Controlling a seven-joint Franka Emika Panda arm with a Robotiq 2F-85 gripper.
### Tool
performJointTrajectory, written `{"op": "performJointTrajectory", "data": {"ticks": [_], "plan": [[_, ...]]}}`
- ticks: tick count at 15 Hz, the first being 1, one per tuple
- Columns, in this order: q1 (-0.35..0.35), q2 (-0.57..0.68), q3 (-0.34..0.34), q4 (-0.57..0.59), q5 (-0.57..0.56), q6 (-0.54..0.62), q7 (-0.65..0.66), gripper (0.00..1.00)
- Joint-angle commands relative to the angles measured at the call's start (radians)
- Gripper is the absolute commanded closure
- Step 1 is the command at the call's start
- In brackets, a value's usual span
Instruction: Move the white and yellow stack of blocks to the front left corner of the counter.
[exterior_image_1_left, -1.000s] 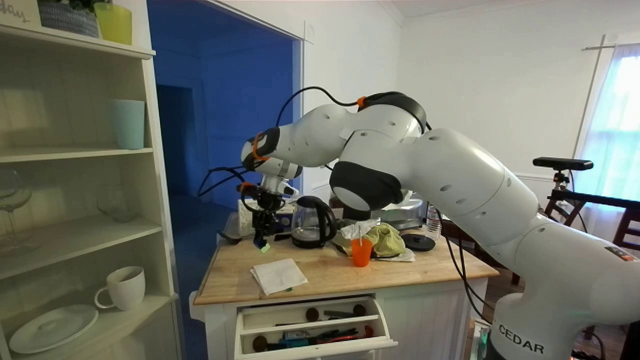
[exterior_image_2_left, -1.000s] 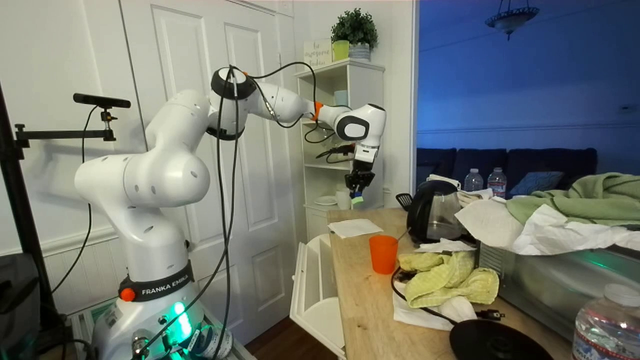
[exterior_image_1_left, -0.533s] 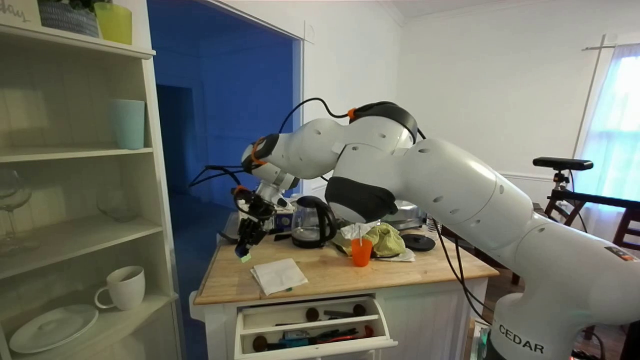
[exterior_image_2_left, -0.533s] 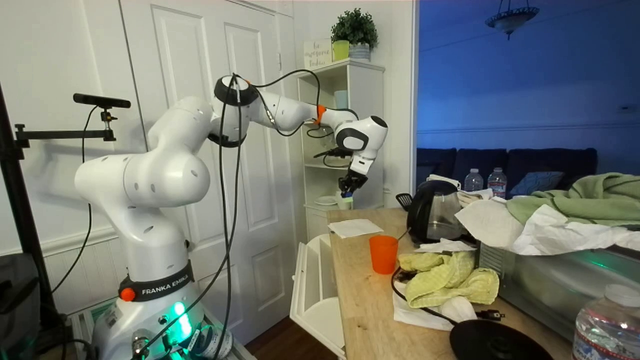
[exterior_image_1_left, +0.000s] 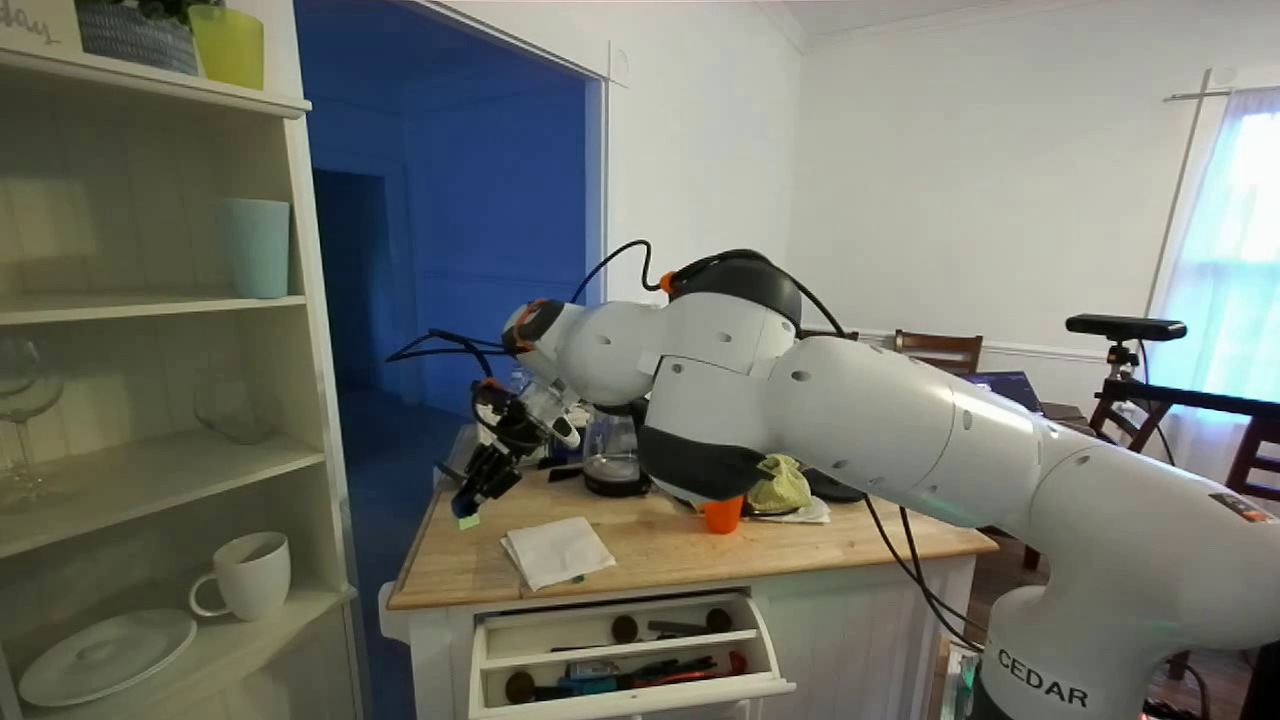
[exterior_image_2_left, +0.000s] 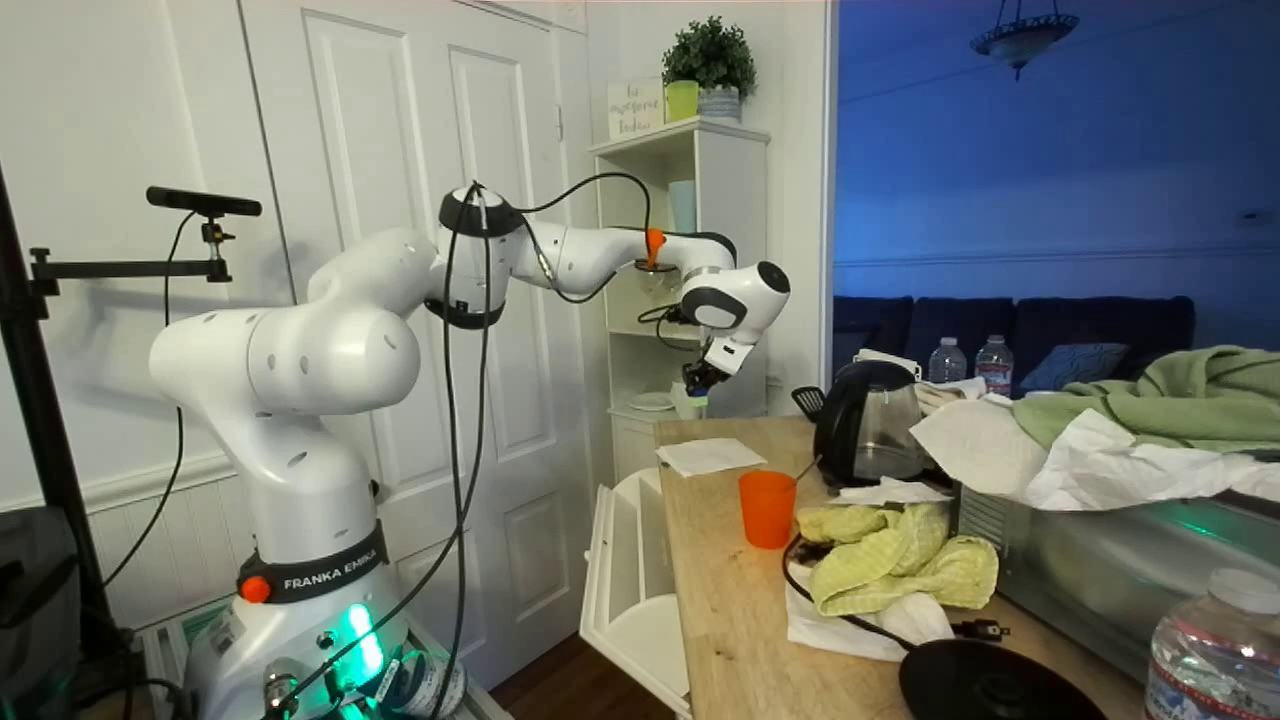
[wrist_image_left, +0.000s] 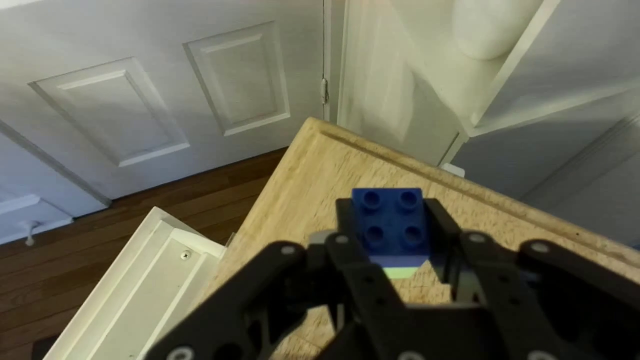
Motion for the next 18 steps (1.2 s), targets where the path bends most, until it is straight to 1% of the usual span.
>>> {"op": "performJointTrajectory", "data": {"ticks": [1, 7, 12, 18], "plan": [[0.000, -0.121, -0.074, 0.034, 0.133, -0.064, 0.012, 0.89], [0.001, -0.238, -0.125, 0.042, 0.254, -0.113, 0.011, 0.89], [0.003, -0.305, -0.157, 0.043, 0.346, -0.167, 0.014, 0.89], [0.005, -0.360, -0.168, 0.066, 0.450, -0.129, 0.016, 0.89]]}}
